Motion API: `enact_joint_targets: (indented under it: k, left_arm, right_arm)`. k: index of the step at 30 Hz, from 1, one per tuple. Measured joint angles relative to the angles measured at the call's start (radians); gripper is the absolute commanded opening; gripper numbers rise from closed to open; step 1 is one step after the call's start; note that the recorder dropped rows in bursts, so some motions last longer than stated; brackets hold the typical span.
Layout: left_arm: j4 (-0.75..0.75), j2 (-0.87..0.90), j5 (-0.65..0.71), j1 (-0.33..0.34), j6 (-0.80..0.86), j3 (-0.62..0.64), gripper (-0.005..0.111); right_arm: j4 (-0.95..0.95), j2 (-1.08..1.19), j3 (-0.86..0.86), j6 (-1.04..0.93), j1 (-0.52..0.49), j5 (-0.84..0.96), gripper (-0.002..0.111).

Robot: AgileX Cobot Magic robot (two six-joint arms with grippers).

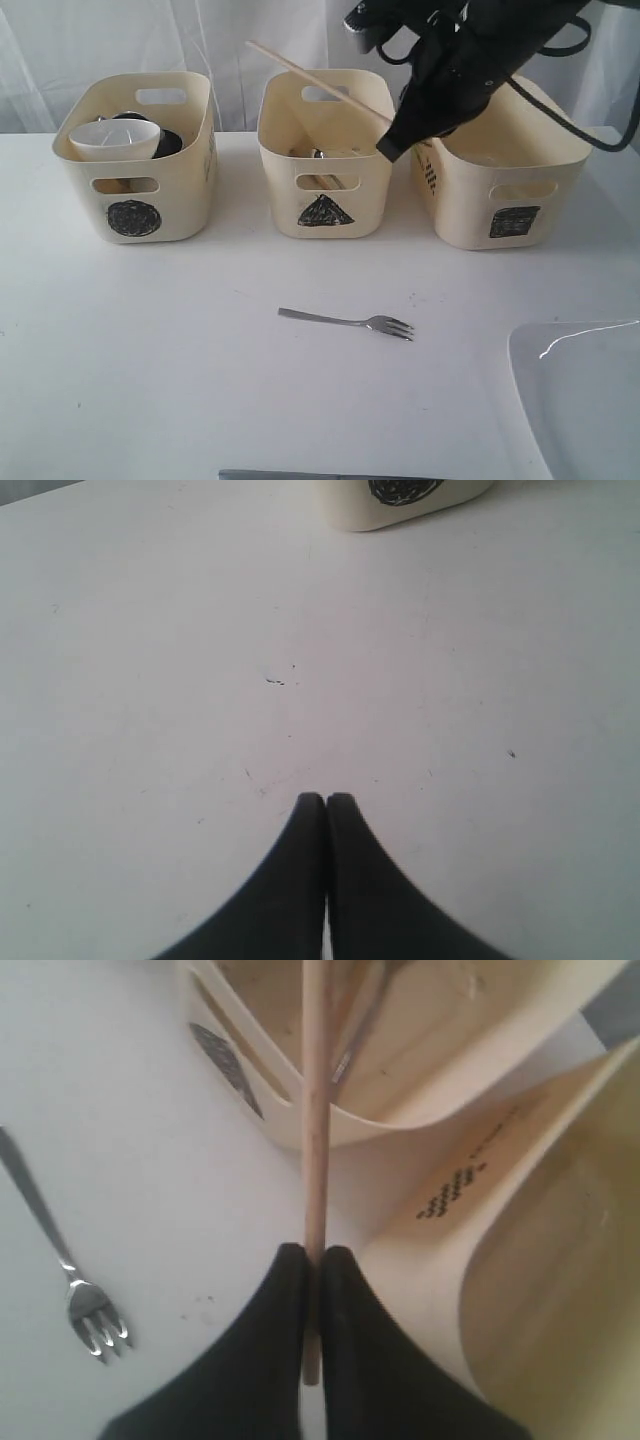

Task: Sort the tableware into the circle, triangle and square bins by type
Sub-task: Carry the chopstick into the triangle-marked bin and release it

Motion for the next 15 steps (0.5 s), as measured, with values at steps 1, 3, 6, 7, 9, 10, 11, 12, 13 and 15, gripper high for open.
enact_joint_targets:
  k: [1, 3, 6, 7, 9, 10, 11, 12, 13, 15]
  left_arm:
    - [0.000, 0.000, 0.000, 0.000, 0.000, 0.000, 0.000]
    - [0.000, 0.000, 0.000, 0.000, 0.000, 0.000, 0.000]
    - [0.000, 0.000, 0.000, 0.000, 0.000, 0.000, 0.000]
    - [0.000, 0.000, 0.000, 0.000, 0.000, 0.000, 0.000]
    - [0.000, 0.000, 0.000, 0.000, 0.000, 0.000, 0.000]
    - [0.000, 0.000, 0.000, 0.000, 0.000, 0.000, 0.000]
    - [0.000, 0.000, 0.000, 0.000, 0.000, 0.000, 0.000]
    - [0.000, 0.000, 0.000, 0.000, 0.000, 0.000, 0.000]
    - [0.000, 0.000, 0.000, 0.000, 0.000, 0.000, 0.000]
    - [0.000, 0.000, 0.000, 0.000, 0.000, 0.000, 0.000]
  right_arm:
    - [-0.022, 0.004, 0.000, 0.016, 0.000, 0.000, 0.000]
    - [-0.060, 0.025, -0.008, 0.066, 0.000, 0.000, 0.000]
    - [-0.082, 0.087, -0.063, 0.179, 0.000, 0.002, 0.000]
    - [-0.082, 0.100, -0.078, 0.196, 0.000, 0.004, 0.000]
    - [-0.084, 0.143, -0.132, 0.240, 0.000, 0.025, 0.000]
    - [-0.087, 0.169, -0.161, 0.253, 0.000, 0.039, 0.000]
    - [-0.087, 0.180, -0.173, 0.257, 0.000, 0.046, 0.000]
    - [-0.087, 0.200, -0.190, 0.259, 0.000, 0.048, 0.000]
    - [-0.087, 0.205, -0.194, 0.262, 0.000, 0.043, 0.000]
    - [-0.087, 0.215, -0.201, 0.263, 0.000, 0.008, 0.000]
